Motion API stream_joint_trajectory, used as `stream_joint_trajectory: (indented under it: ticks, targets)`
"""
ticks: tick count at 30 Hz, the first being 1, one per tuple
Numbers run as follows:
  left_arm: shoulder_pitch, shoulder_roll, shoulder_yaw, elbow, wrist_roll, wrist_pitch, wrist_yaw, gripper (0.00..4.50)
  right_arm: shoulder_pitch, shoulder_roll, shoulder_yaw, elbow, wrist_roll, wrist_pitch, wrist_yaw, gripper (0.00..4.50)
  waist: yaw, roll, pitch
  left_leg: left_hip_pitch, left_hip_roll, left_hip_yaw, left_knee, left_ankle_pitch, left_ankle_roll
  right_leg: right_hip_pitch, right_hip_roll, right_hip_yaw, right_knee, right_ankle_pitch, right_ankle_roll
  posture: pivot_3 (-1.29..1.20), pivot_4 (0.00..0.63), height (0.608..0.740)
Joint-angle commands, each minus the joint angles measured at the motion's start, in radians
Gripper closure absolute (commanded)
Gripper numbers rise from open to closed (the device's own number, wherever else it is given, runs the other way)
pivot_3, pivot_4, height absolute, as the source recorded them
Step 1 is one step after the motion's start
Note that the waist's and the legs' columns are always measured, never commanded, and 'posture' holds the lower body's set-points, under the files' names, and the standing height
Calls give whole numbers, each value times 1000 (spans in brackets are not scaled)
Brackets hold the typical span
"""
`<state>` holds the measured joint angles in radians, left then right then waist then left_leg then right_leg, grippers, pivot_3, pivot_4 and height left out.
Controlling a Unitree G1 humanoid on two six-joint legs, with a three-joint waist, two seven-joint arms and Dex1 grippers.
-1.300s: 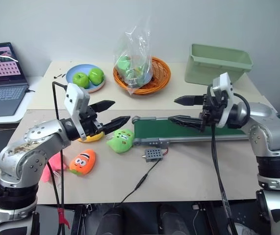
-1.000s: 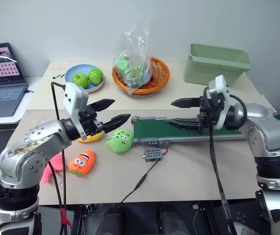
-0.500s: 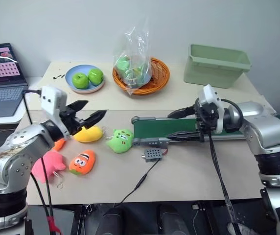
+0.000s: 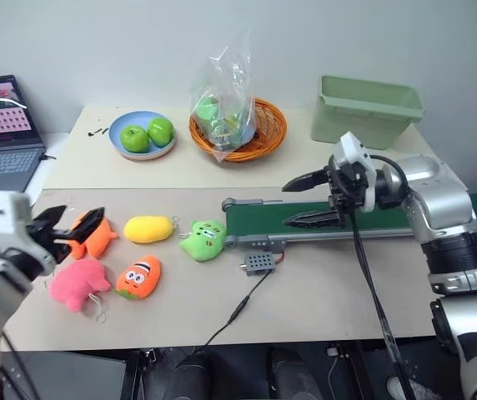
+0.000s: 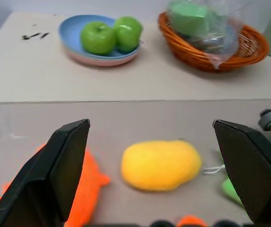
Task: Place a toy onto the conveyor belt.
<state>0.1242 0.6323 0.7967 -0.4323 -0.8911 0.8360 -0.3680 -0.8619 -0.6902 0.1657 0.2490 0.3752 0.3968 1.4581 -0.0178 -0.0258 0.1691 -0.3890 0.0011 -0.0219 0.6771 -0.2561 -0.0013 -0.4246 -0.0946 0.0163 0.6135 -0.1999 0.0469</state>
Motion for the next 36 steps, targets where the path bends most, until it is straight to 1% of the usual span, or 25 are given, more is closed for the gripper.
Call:
stream_joint_trajectory:
  ticks: [1,2,4,6,8,11,15,20,25,30,36]
  targets:
    - [67,-73,176,69,-181,36,40,59,-39,13,-6,30,-15,-42,21,0,3,0,0,0,0,0,0,-1,0,0,0,0,0,0,0,0,150,740]
    - [76,-83,210,97,-230,53,63,59,-43,16,-5,39,-18,-47,24,0,5,0,0,0,0,-1,0,-1,0,0,0,0,1,0,0,0,150,740]
    - [102,-86,273,158,-278,65,104,59,-50,24,-1,52,-25,-55,30,0,6,0,0,0,0,-2,1,-1,0,0,0,-1,1,0,0,0,150,740]
    - [141,-122,318,200,-368,79,143,59,-68,36,5,73,-32,-63,37,0,6,0,0,1,0,-2,1,-1,0,1,0,-2,2,0,0,0,150,740]
    - [182,-159,319,244,-436,109,174,59,-81,44,7,90,-40,-71,45,0,3,0,0,2,0,-2,1,-1,-1,2,-1,0,1,0,-1,0,150,740]
    - [209,-187,305,274,-487,109,213,59,-87,48,5,99,-48,-77,53,0,2,0,0,2,0,-2,1,-1,-1,1,-1,0,2,0,-1,0,150,740]
    - [225,-216,287,388,-460,70,237,59,-93,45,4,104,-64,-76,48,0,4,-1,0,3,0,-1,1,-1,-1,1,0,0,3,0,-1,0,150,740]
    - [221,-228,249,423,-465,61,218,59,-89,34,-6,83,-64,-60,50,0,4,-1,-1,3,0,1,1,-1,-2,2,0,0,2,0,-1,0,150,740]
    - [166,-239,185,450,-438,37,225,59,-71,13,-21,41,-55,-16,36,0,5,-1,-1,3,0,1,1,-1,-2,2,0,-1,3,0,-1,0,150,740]
    - [101,-231,146,492,-432,20,234,59,-44,-5,-36,-11,-48,22,15,0,3,-2,-1,3,0,1,1,-1,-2,1,0,0,3,0,-1,0,150,740]
    - [10,-224,82,559,-388,6,221,59,-22,-27,-50,-64,-41,58,-3,0,3,-1,-1,3,0,1,1,-1,-2,1,0,0,3,0,-1,0,150,740]
